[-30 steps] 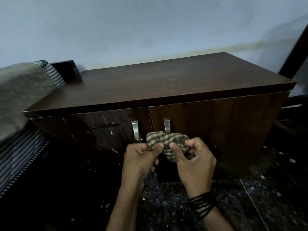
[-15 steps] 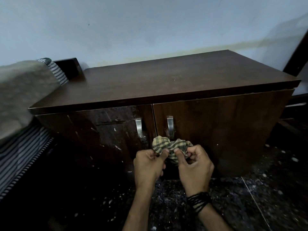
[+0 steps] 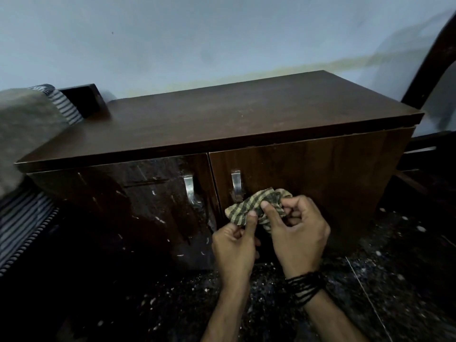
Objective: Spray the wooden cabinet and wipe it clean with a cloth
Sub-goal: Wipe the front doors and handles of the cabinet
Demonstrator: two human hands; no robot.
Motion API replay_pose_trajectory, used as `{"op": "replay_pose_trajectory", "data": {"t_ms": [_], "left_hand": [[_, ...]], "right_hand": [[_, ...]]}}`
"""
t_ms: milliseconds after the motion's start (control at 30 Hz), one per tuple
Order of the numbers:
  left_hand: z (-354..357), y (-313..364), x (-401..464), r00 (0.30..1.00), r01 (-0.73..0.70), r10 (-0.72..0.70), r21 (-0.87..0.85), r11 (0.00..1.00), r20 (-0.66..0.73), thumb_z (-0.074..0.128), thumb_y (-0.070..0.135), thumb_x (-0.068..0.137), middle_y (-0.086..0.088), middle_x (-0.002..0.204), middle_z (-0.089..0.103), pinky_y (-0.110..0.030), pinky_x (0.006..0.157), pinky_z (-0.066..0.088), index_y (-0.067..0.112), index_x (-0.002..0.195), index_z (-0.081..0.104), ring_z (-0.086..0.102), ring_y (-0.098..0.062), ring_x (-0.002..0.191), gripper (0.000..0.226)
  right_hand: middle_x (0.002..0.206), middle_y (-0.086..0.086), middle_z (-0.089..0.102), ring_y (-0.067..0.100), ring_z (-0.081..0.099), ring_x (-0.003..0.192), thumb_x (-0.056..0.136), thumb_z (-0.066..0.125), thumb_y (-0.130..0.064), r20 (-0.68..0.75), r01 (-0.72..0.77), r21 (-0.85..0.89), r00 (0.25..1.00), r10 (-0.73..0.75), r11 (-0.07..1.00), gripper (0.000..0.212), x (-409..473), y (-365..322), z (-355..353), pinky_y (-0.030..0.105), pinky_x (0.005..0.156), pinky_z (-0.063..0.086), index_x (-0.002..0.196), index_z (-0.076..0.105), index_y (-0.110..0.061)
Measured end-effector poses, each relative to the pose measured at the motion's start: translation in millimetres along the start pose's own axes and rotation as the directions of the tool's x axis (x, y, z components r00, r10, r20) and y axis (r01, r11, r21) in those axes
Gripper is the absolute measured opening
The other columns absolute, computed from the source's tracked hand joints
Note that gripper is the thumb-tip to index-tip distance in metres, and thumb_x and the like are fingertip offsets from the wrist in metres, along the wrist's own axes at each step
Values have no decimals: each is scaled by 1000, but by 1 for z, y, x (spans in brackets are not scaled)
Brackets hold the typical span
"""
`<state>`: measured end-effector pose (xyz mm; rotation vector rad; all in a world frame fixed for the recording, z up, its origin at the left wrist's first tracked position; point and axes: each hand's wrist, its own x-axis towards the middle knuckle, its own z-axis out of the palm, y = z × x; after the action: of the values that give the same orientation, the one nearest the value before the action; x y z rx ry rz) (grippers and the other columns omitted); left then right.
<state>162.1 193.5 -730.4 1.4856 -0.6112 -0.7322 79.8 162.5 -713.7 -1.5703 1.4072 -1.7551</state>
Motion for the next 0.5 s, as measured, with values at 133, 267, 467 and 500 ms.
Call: {"op": "replay_pose_trajectory", "data": {"t_ms": [133, 267, 467, 500], "left_hand": [[-3, 5, -5, 999, -9, 13, -81, 997, 52, 71, 51, 82, -6, 50, 52, -23, 43, 32, 11, 62, 58, 43, -15, 43, 47], [1, 16, -18, 995, -104, 99, -285, 953, -30, 62, 44, 89, 3, 51, 51, -22, 47, 33, 21, 50, 60, 43, -8, 51, 45], [-2, 12, -8, 994, -99, 75, -331, 938, -84, 49, 32, 103, -5, 64, 64, -32, 60, 43, 24, 61, 71, 56, -20, 62, 48], [-3, 10, -6, 994, -89, 64, -305, 948, -91, 49, 31, 103, 0, 59, 61, -33, 60, 41, 26, 57, 70, 54, -18, 59, 51]], "right_hand": [[84, -8, 61, 2, 57, 72, 77, 82, -20, 18, 161, 48, 987, -162, 986, 15, 7, -13, -1, 9, 64, 42, 85, 71, -14], [88, -2, 61, 2, 53, 78, 80, 79, -14, 140, 401, 53, 904, -405, 914, 18, 26, -46, 4, 10, 75, 43, 97, 76, -11], [91, -3, 52, 11, 55, 78, 90, 68, -22, 291, 354, 0, 895, -339, 935, 24, 16, -36, 4, 37, 72, 54, 114, 70, -16], [92, -4, 50, 12, 55, 79, 92, 65, -22, 310, 347, -6, 892, -328, 938, 24, 12, -31, 4, 39, 73, 54, 116, 69, -17]]}}
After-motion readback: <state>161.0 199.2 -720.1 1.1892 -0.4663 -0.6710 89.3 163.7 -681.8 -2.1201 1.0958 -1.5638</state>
